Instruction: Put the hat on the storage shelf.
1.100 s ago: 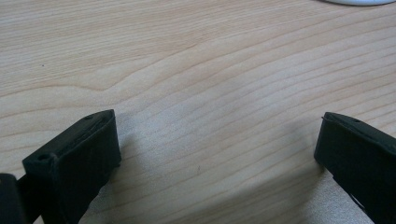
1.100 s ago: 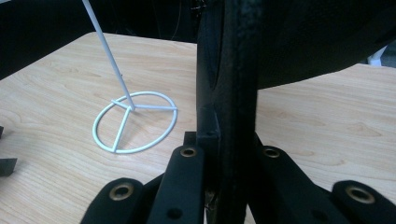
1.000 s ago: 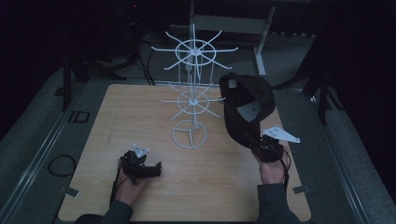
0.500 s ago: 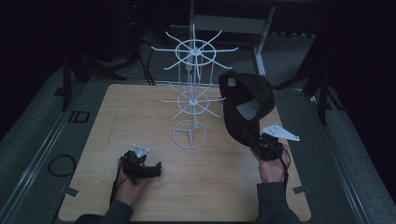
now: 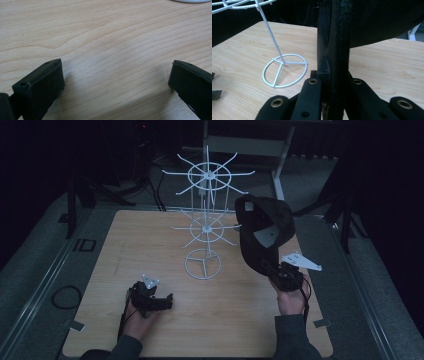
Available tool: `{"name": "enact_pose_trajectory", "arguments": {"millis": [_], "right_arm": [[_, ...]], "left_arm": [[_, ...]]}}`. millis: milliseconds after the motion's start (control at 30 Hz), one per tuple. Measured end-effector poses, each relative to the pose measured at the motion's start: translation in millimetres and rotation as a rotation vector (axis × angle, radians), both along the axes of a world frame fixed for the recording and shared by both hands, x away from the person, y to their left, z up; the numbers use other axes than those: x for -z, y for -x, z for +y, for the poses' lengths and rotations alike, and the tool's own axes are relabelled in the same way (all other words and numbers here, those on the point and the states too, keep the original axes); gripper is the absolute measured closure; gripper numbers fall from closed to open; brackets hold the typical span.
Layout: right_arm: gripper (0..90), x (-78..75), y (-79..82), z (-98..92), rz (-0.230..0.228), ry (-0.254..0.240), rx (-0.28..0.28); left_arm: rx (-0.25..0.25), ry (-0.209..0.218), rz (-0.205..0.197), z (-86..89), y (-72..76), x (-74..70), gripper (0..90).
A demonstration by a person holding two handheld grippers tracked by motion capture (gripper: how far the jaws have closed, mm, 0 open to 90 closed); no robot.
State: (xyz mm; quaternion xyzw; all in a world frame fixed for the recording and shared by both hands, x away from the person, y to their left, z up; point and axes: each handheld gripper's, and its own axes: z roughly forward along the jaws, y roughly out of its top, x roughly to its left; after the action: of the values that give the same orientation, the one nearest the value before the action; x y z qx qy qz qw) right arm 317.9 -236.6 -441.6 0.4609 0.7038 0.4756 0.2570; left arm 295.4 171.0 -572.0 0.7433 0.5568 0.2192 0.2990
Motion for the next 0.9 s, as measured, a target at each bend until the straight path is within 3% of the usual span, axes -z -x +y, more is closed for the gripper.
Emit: {"name": "enact_pose_trajectory", "arguments": {"millis": [567,900], "right_arm": [[86.4,4.7,0.8,1.2,0.006,-0.002,-0.002],[86.4,-3.0,1.3,-2.8,-0.01,0.0,0.01]], "left_arm": [[0.0,-0.001,0.0,0.0,0.0,0.0,0.2],[0.0,0.0,0.0,0.0,0.0,0.0,0.2]]}}
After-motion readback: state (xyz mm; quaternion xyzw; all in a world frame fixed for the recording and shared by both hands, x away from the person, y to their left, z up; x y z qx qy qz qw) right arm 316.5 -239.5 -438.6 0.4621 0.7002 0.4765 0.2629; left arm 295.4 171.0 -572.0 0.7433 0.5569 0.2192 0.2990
